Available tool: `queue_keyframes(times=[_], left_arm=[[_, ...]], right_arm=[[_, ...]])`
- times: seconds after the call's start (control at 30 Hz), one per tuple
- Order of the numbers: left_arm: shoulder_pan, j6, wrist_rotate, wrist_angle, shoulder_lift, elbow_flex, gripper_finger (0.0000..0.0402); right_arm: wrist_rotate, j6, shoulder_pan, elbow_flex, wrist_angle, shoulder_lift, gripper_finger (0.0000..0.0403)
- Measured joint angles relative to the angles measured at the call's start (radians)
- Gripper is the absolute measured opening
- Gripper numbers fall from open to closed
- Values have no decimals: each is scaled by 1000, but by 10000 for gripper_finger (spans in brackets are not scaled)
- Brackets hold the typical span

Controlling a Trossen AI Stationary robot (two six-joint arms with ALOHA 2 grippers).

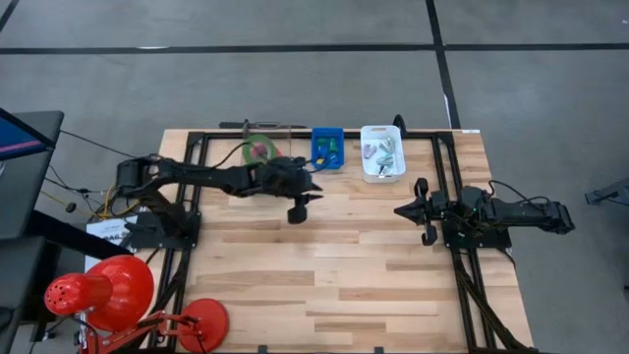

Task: Pick and place Stapler, Stapler remover, tape
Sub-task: Return to Home Position

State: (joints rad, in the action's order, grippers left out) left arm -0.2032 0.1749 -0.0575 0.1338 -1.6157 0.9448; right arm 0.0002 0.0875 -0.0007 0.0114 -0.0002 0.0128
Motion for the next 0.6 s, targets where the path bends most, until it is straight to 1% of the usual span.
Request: queue_keyframes(times=[0.17,0.33,0.6], left_arm=[[35,0,0,40,126,-133,82],[64,0,0,98,252,-300,80],[86,0,0,269,445,-555,64]], right_arm=[[0,0,0,0,0,0,0],[0,0,0,0,1,0,0],[0,0,0,0,1,-1,0]])
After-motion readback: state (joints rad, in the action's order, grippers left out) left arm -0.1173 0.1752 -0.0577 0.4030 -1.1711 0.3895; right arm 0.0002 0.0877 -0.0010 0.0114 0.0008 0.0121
